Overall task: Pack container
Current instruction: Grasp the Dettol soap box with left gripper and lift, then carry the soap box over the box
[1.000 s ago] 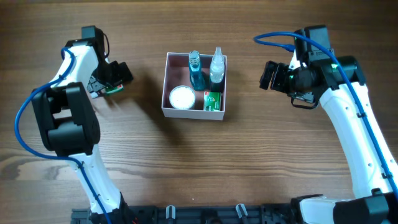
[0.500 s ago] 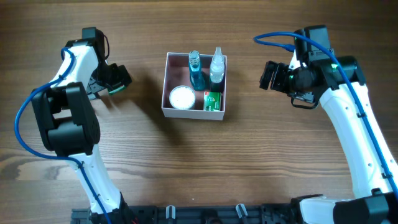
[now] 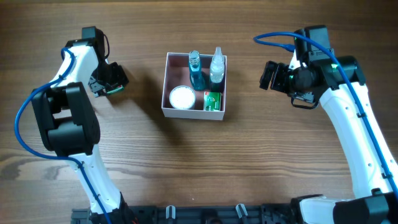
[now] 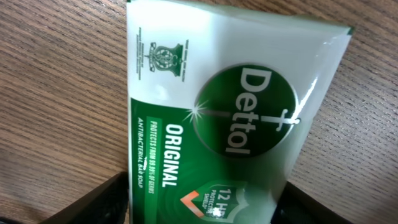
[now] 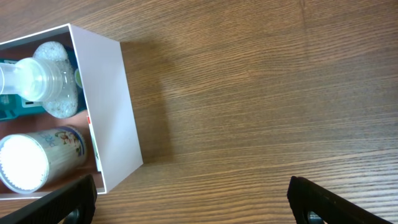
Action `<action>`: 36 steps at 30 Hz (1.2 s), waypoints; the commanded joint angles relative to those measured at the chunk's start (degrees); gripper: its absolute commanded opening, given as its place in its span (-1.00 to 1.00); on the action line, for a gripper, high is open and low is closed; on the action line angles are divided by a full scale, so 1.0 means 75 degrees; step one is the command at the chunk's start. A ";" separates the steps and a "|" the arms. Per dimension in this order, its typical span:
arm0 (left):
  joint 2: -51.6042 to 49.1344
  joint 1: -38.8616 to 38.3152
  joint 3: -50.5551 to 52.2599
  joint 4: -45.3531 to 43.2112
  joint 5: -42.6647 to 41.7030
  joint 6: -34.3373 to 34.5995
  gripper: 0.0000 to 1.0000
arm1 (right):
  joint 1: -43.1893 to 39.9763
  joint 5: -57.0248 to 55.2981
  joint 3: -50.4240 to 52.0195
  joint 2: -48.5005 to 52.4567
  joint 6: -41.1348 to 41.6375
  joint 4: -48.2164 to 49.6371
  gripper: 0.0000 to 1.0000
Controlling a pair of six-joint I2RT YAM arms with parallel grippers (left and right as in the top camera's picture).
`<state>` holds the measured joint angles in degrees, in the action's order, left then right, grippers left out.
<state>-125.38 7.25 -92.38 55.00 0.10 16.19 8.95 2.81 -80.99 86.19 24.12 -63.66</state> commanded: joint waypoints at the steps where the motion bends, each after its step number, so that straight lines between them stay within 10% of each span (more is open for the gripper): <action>1: -0.0099 0.0000 -0.0041 -0.0015 -0.0099 -0.0044 0.30 | -0.0020 0.0093 0.0015 0.0067 -0.0023 -0.0006 0.99; 22: 0.0723 -0.0181 -0.0353 0.0481 -0.0093 -0.0047 -0.66 | -0.0020 0.0093 0.0015 0.0067 -0.0020 -0.0006 1.00; 36: 0.3008 -0.3063 -0.1142 0.0571 -0.0090 0.0117 -0.85 | -0.0020 0.0093 0.0015 0.0067 -0.0017 -0.0003 0.99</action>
<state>-104.55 -9.87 -100.36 60.62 0.10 16.16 8.95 2.81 -80.99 86.19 24.12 -63.66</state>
